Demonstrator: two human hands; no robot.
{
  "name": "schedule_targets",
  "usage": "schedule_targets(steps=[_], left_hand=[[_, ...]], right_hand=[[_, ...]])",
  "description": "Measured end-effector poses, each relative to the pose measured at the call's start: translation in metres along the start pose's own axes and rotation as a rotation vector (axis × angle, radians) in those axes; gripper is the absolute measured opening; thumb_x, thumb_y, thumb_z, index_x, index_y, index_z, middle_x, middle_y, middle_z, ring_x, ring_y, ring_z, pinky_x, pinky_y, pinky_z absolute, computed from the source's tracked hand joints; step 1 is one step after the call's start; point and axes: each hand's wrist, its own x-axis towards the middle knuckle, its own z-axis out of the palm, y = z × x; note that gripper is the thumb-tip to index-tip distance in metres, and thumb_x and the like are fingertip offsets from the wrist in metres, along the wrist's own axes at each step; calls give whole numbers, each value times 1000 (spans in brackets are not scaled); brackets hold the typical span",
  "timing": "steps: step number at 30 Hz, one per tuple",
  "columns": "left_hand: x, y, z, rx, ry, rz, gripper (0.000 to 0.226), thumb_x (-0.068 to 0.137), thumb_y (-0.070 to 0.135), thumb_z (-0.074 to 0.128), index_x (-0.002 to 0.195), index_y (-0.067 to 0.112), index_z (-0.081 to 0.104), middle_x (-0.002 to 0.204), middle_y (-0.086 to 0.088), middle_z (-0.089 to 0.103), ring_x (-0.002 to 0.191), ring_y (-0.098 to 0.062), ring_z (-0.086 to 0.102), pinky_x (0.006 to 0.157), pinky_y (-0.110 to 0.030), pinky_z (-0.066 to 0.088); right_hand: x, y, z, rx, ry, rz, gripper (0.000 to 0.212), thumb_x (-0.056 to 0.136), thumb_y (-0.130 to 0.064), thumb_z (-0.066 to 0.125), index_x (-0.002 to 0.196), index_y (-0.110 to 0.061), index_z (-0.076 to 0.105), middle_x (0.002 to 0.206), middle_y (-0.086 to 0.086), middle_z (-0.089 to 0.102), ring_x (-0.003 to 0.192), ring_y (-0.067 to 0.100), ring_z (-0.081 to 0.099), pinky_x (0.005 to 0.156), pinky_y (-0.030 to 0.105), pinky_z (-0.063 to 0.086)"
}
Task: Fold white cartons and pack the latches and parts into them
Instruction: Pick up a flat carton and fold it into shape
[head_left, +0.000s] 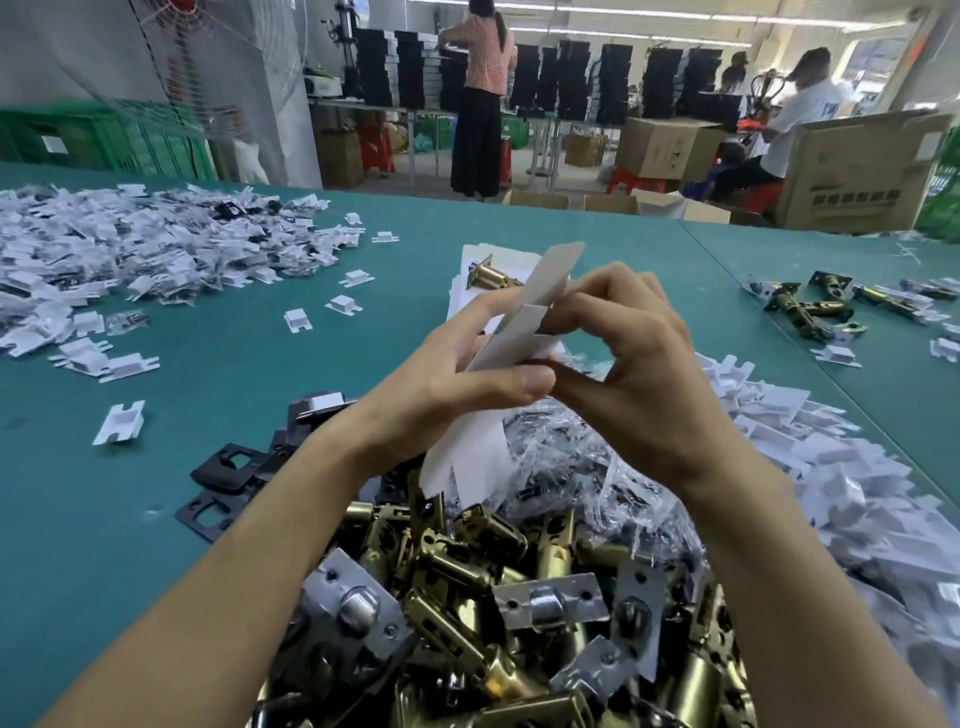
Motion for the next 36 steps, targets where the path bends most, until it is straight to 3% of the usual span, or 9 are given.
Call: schedule_targets(steps=[5, 9, 12, 15, 19, 23, 28, 33, 36], left_hand=[[0, 1, -2, -3, 20, 4, 80, 65, 39, 68, 138, 14, 47, 114, -2, 70, 112, -21, 66, 95, -35, 53], [-1, 1, -2, 16, 25, 0, 82, 64, 41, 68, 138, 13, 48, 117, -11, 69, 111, -26, 66, 91, -35, 52], [-3, 1, -3, 8, -35, -21, 83, 67, 42, 66, 140, 8, 46, 124, -23, 61, 116, -34, 61, 99, -45, 48], [-6, 3, -3, 24, -83, -47, 86, 66, 51, 75, 139, 14, 47, 121, -17, 62, 114, -26, 62, 93, -35, 49], [-6, 8, 5, 45, -159, -69, 111, 59, 74, 76, 145, 14, 39, 125, -2, 64, 120, -19, 60, 99, -36, 45], [-10, 13, 1, 46, -215, -51, 115, 65, 77, 70, 152, 16, 28, 149, 1, 50, 135, -18, 49, 107, -34, 42], [-6, 8, -4, 166, -184, -147, 101, 54, 49, 81, 145, 41, 38, 126, -1, 60, 118, -19, 60, 96, -36, 49], [-7, 8, -11, 235, -196, -156, 94, 57, 44, 85, 141, 47, 42, 119, -3, 57, 117, -21, 59, 94, -42, 54], [-7, 8, -14, 260, -205, -144, 90, 56, 38, 87, 137, 44, 48, 121, -4, 61, 113, -17, 62, 88, -34, 56]], right_hand=[[0, -3, -11, 193, -88, 3, 23, 77, -15, 84, 78, -22, 62, 109, -4, 60, 108, 19, 59, 92, 31, 46], [1, -3, -14, 246, -172, 22, 27, 78, -12, 83, 74, -18, 58, 105, 1, 66, 98, 17, 63, 84, 32, 49], [0, -5, -15, 278, -199, 36, 23, 80, -12, 81, 89, -23, 64, 98, -3, 70, 89, 20, 65, 79, 37, 50], [-1, -5, -21, 239, -256, 104, 32, 77, -19, 84, 104, -30, 69, 103, -12, 72, 93, 12, 68, 87, 35, 52], [2, -3, -26, 91, -319, 135, 27, 77, -26, 84, 103, -19, 78, 97, -5, 76, 92, 15, 69, 87, 40, 52], [2, -5, -30, 438, -173, 157, 18, 79, -3, 78, 94, 6, 72, 92, 15, 75, 89, 25, 73, 81, 42, 59], [-2, -5, -39, 278, -325, 153, 25, 71, -35, 81, 95, -28, 77, 95, -13, 76, 90, -1, 70, 81, 26, 55], [-5, -6, -28, 282, -416, 130, 34, 75, -28, 83, 108, -27, 75, 107, -20, 71, 99, -3, 65, 89, 19, 51], [-3, -5, -21, 307, -462, 149, 33, 77, -21, 84, 107, -28, 74, 102, -19, 72, 97, -1, 66, 84, 24, 55]])
